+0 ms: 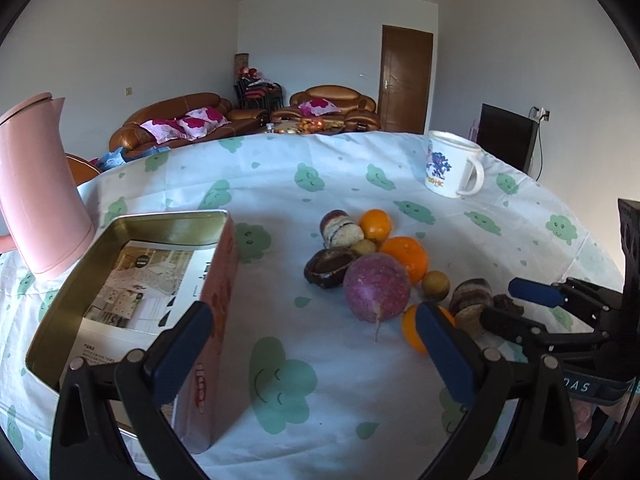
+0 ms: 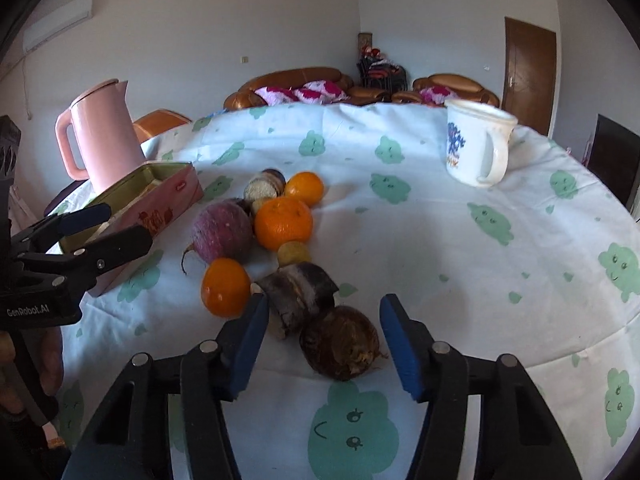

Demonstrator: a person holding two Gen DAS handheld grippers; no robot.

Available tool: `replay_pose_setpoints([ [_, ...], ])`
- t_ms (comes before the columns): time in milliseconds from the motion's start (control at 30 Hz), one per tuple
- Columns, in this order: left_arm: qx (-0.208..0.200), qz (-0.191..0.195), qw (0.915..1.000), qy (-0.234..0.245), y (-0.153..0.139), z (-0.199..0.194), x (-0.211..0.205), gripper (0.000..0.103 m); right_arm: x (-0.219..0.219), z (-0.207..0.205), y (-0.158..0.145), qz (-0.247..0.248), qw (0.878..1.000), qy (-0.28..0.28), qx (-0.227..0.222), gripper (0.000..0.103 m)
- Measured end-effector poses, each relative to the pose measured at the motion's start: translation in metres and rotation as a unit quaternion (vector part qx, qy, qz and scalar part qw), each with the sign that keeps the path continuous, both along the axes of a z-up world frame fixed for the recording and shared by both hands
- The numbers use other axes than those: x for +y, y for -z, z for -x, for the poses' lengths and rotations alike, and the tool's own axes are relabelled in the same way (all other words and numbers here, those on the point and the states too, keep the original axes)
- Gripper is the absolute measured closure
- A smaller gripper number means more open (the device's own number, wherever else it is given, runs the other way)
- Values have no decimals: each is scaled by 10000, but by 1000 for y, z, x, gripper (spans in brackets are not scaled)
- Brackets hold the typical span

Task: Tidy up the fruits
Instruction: 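Grasp a small orange with the left gripper while the right gripper grasps the brown taro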

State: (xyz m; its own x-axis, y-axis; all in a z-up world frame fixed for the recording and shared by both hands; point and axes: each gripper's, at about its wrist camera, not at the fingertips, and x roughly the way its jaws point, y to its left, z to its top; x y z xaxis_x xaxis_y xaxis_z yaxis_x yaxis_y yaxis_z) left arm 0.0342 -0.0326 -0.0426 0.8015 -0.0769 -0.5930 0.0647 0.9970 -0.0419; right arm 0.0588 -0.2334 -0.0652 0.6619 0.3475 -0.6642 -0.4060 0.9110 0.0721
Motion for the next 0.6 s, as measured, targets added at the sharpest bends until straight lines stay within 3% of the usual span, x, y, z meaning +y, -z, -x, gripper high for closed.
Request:
replay_pose_setpoints([
  [200, 97, 76, 9998, 186, 3, -1, -9, 1, 4, -1, 7, 182, 9994, -176, 220, 46],
  [333, 147, 15, 9993, 344, 5, -1, -17, 3, 2, -2, 11, 309, 9986, -182, 384, 52],
  [433, 196, 43, 9990, 409, 6, -4, -20, 5, -2, -1, 11, 258, 9987, -189, 399, 59],
  [600, 323, 179, 9977, 569, 7, -6, -26, 14, -12, 3, 4, -68, 9998, -101, 169, 60],
])
